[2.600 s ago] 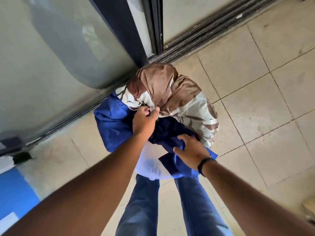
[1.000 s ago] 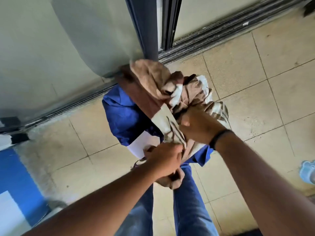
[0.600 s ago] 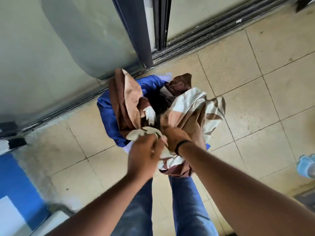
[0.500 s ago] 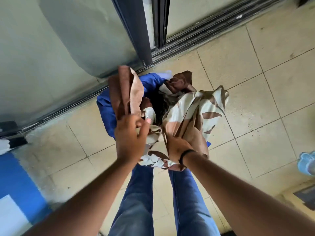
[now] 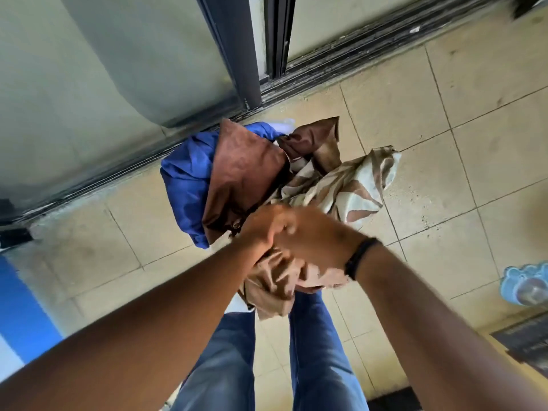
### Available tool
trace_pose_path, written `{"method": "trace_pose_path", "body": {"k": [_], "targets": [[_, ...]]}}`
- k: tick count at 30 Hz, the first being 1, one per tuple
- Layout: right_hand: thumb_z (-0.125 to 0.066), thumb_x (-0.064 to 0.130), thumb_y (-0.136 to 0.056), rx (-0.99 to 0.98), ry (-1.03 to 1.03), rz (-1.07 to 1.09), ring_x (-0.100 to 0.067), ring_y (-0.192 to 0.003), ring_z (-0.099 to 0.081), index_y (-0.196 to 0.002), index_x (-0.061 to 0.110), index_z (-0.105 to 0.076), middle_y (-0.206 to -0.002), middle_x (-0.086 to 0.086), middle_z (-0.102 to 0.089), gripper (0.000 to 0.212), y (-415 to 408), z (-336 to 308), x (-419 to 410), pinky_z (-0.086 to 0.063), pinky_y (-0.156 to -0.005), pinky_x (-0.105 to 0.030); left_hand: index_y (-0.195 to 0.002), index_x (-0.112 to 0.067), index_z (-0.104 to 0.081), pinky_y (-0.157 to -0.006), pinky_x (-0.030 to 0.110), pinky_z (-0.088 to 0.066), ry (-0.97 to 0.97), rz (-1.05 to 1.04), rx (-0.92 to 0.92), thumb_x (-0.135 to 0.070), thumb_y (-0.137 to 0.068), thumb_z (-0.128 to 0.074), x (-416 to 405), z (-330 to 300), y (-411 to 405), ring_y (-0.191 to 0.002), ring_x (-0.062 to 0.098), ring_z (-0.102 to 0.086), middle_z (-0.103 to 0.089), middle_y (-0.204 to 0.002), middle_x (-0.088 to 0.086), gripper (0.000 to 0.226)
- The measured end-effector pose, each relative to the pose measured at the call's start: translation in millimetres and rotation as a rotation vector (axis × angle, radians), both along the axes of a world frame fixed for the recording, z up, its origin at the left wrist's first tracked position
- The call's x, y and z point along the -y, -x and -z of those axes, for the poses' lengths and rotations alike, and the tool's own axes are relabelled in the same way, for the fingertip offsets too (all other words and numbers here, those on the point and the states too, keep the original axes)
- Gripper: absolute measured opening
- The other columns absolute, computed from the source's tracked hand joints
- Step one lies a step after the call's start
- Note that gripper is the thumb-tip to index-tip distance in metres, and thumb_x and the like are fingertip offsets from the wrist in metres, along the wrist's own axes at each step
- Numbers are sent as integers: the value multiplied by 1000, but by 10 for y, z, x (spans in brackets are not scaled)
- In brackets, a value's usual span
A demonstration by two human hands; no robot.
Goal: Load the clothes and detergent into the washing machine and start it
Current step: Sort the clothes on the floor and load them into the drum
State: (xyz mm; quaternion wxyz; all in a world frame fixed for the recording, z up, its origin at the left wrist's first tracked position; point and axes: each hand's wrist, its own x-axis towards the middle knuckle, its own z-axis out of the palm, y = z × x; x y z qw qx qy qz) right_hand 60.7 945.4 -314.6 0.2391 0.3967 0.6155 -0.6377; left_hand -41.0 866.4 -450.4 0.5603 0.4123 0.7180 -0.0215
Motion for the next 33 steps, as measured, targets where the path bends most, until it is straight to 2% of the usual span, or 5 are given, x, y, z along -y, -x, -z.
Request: {"method": "trace_pose_path", "body": {"k": [5,10,24,28,33], "targets": [[-63,43,-86,208,-354,342,-24,-109,-61,-122,20,-60,-115,-5,-67,43,101,736,-368,-50,-93,-33,-127,-20,-61,-85,27,-43,-268,-98,-167,-13,-103,-44,376,-504,-308,-108,23,-61,-53,-128,6,31],[-65,41,-89,435,-170,-148,-34,-136,-44,-153,8,-22,-148,-15,-43,84,157,1359,-220,-41,-109,-39,-100,-17,-63,-69,34,-52,-574,-194,55,-27,-95,-49,836,-1133,-559,-87,12,-59,-53,-110,-6,18],[-41,25,-90,-163,-325,-52,-24,-82,-62,-83,11,-66,-86,-6,-67,29,-330,-63,692,-51,-78,-39,-129,-32,-54,-98,36,-50,-112,-634,17,-79,-63,-75,215,-400,478,-110,12,-63,-66,-124,-9,83],[-39,27,-79,-233,-222,85,-21,-64,-52,-63,10,-47,-63,-3,-52,25,-386,-773,861,-45,-64,-36,-79,-9,-65,-80,40,-50,-109,-397,-32,-39,-90,-65,199,-766,301,-95,39,-67,-70,-92,21,32],[-34,49,-73,-161,-459,-191,-31,-91,-63,-78,26,-58,-95,-6,-68,33,-411,-1612,915,-52,-82,-41,-101,1,-62,-69,39,-39,-395,-541,-197,-27,-100,-54,483,-2189,47,-90,43,-63,-68,-97,26,28]]}}
